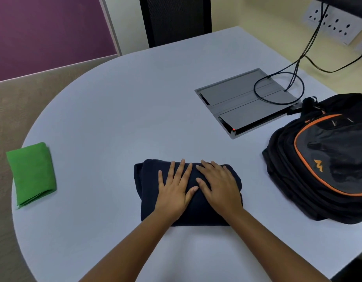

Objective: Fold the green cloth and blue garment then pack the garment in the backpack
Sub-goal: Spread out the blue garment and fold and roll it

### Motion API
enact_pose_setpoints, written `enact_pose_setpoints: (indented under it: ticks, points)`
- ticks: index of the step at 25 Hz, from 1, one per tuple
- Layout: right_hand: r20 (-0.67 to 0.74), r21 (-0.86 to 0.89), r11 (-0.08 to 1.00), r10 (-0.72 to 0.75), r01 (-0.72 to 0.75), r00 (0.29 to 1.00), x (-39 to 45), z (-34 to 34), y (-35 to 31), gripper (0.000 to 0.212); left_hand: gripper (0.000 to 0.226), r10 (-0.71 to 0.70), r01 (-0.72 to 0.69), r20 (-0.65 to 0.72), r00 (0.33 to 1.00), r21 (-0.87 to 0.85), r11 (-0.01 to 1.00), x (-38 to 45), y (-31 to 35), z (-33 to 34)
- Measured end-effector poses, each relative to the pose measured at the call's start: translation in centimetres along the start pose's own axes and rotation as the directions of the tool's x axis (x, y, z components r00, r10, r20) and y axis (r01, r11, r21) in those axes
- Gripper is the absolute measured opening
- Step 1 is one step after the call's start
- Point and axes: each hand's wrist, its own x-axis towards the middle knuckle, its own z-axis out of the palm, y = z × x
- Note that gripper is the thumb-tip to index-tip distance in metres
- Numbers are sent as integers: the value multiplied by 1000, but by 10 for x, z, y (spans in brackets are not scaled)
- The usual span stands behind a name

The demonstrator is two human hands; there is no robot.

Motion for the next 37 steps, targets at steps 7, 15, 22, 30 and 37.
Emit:
enact_pose_setpoints:
  ticks: [7, 15, 22, 30, 37]
  points:
    - [39, 142, 990, -19, 13, 999, 19, 9, 25, 45, 78, 41, -26, 129, 991, -118, 993, 26, -9, -1]
    - [26, 217, 962, 165, -167, 986, 4, -6, 29, 71, 81, -59, 36, 129, 990, 173, 984, 38, -4, -16]
    - [336, 631, 374, 658, -680, 674, -95, -13, 14, 88, 84, -445, 448, 179, 878, 22, 894, 28, 11, -19]
    - [396, 802, 215, 506, -557, 766, -59, 2, -23, 86, 71, -490, 532, 209, 847, -362, 766, -15, -5, -8]
    - [517, 815, 22, 423, -579, 744, -50, 3, -2, 79, 72, -271, 569, 501, 822, -727, 383, -25, -14, -27]
